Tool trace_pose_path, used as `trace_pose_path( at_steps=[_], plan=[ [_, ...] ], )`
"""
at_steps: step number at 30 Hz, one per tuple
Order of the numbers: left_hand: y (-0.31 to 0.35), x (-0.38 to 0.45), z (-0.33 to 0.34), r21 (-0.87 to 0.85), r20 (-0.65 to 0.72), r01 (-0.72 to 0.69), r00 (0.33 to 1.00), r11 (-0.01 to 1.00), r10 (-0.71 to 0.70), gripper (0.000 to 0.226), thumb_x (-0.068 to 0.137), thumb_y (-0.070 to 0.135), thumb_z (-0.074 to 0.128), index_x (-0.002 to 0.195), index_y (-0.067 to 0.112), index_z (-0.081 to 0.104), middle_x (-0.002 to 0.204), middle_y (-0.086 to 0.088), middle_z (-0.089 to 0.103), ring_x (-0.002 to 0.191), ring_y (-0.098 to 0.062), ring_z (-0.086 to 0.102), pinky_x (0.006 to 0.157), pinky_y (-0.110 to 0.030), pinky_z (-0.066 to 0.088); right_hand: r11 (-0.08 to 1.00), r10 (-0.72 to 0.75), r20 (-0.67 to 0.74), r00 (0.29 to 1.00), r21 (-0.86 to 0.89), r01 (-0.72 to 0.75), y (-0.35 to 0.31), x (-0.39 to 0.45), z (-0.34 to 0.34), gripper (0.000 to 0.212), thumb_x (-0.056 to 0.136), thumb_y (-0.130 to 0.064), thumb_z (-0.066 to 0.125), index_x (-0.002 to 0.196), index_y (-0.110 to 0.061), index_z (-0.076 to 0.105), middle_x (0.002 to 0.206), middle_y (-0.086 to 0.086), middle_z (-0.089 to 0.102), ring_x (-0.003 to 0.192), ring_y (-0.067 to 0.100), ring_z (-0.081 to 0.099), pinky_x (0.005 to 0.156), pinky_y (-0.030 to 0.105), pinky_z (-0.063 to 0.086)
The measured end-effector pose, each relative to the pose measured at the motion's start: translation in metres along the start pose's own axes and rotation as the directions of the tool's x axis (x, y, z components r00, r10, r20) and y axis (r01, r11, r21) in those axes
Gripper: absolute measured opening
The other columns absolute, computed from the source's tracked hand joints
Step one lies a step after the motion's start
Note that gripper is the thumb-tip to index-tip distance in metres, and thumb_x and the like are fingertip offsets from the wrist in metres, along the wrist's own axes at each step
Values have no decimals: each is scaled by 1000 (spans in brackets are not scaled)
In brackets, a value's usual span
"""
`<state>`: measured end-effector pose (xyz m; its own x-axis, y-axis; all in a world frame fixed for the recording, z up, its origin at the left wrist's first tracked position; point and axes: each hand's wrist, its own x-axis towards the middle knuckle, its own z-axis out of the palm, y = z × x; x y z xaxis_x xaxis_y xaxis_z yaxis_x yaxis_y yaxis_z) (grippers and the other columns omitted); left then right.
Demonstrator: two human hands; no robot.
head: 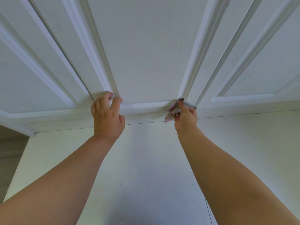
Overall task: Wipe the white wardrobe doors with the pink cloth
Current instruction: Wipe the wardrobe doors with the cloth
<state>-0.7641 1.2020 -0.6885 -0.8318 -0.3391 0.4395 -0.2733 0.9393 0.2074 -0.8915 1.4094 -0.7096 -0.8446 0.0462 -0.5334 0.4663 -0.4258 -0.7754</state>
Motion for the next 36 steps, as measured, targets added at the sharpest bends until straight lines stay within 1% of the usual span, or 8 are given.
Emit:
trace_pose_path(
  at_steps=[4,9,13,18,21,25,29,36],
  plan=[
    [9,10,-7,-16,-96,-26,995,1000,24,54,63,-5,60,116,9,60,125,-17,46,118,-33,44,104,-47,30,987,-54,-160,986,-160,28,-14,4,0,33,80,-10,83,83,-15,51,84,5,65,62,21,61,53,28,55],
    [18,28,-21,-44,-183,0,983,999,-8,50,64,-5,62,112,10,58,122,-17,44,115,-36,47,100,-48,32,990,-3,-185,983,-138,-22,-36,-10,17,21,89,6,64,88,-10,51,75,15,66,33,14,51,35,18,38],
    [19,33,-27,-68,-229,-30,973,997,14,49,62,-7,64,109,8,61,121,-15,43,113,-36,48,100,-49,33,999,-37,-278,960,-47,25,-51,-22,37,13,87,2,63,98,-5,60,87,11,66,56,23,60,42,22,45],
    [24,47,-42,-93,-282,-55,959,994,27,47,62,-7,61,107,8,62,121,-13,42,113,-35,48,100,-47,32,971,-239,-294,925,-93,221,-56,-51,71,12,97,-15,50,87,-21,54,114,7,61,53,10,59,44,24,45],
    [25,48,-45,-96,-272,-48,962,994,20,46,64,-5,61,107,10,61,122,-14,43,114,-35,48,101,-46,32,885,-438,-166,883,-250,392,-42,-73,88,10,96,-13,52,96,-21,58,117,0,48,78,18,65,67,34,58],
    [23,48,-47,-93,-280,-78,959,993,49,46,64,-4,61,108,10,61,124,-11,39,116,-35,48,102,-47,31,564,-731,157,664,-410,717,-18,-87,96,21,86,3,60,89,-15,51,113,-5,36,95,10,48,84,20,46],
    [25,58,-60,-104,-335,-89,941,991,49,47,64,-4,60,108,10,62,127,-11,41,117,-34,47,102,-46,31,359,-876,158,455,-417,835,-33,-77,96,24,80,12,56,94,-8,55,115,-2,36,102,12,42,92,8,33],
    [16,62,-69,-46,-393,-162,910,986,131,55,64,-3,54,118,10,59,144,-11,32,126,-37,47,109,-46,28,-224,-942,321,-95,-392,892,-85,-48,88,33,101,3,49,130,-9,58,143,34,42,140,40,33,116,56,31]
  ],
)
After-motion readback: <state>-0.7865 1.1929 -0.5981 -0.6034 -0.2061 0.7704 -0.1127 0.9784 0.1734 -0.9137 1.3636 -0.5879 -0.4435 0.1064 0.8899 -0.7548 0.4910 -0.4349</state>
